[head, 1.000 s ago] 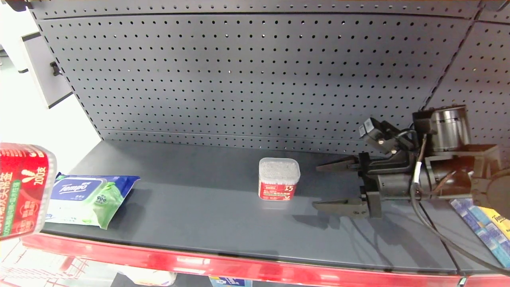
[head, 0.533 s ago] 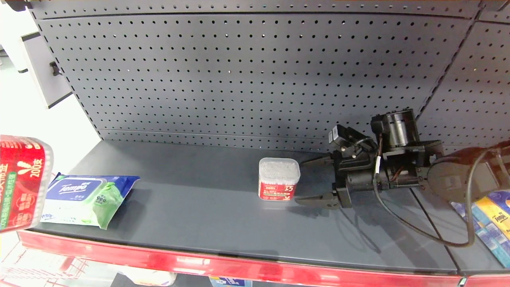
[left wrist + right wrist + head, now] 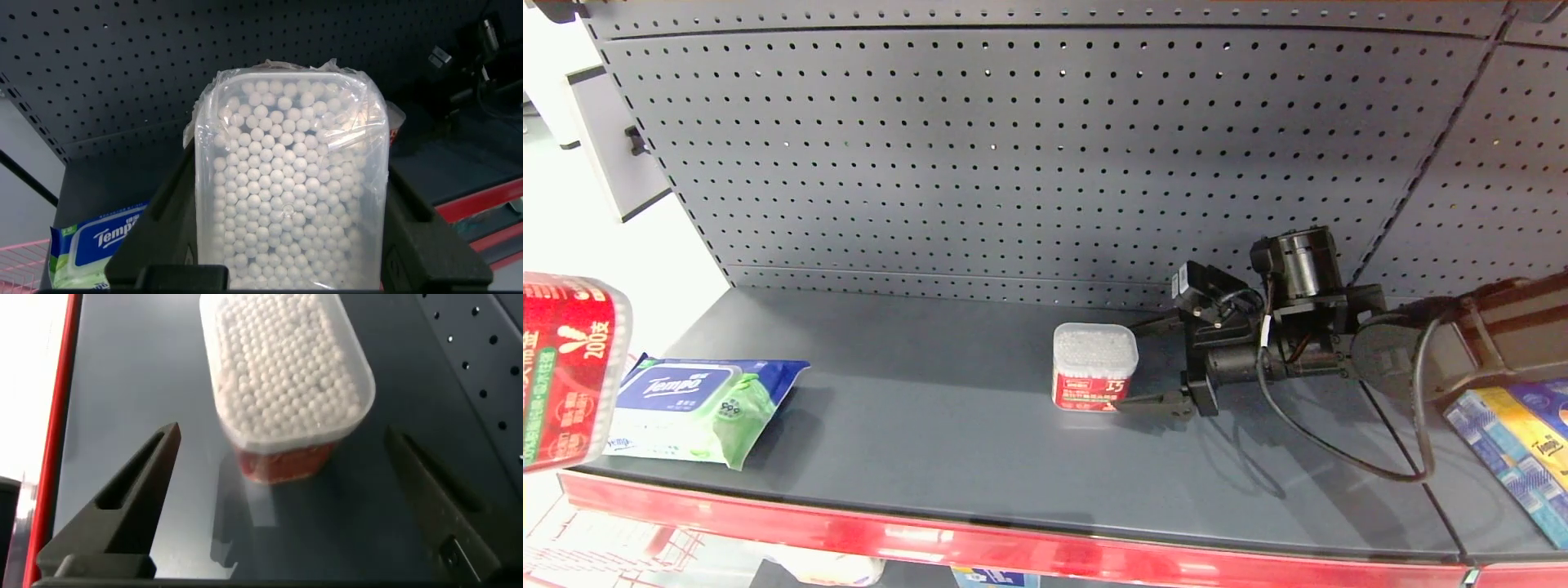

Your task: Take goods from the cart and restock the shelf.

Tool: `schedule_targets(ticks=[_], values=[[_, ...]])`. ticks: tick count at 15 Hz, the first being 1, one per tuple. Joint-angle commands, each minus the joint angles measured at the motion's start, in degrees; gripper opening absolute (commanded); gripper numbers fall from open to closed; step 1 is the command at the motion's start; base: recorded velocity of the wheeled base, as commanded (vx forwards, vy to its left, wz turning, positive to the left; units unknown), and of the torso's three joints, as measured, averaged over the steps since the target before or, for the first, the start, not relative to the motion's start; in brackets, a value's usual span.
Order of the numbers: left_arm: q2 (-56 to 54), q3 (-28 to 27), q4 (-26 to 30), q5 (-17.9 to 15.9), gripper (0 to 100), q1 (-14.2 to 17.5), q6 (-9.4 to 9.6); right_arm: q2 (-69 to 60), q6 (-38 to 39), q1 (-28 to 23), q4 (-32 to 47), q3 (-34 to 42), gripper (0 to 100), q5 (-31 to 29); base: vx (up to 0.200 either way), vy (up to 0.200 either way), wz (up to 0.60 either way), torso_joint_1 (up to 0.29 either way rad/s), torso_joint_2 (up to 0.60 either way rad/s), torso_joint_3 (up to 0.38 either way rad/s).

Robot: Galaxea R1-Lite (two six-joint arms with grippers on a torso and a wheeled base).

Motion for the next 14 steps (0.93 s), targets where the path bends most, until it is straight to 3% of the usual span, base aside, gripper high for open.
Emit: schedule_targets(ticks=[1, 14], values=[[-0.04, 0.09, -0.01, -0.02, 0, -0.01, -0.07, 0.41, 0.19, 0.57, -0.03, -0.66, 100, 0.01, 0.0, 0.0, 0.0, 0.0, 0.0, 0.0], [-0.12, 0.44, 0.08, -0.02, 0, -0.01, -0.68, 4.62, 2.65, 2.68, 0.06, -5.41, 100, -0.34, 0.0, 0.0, 0.0, 0.0, 0.0, 0.0]])
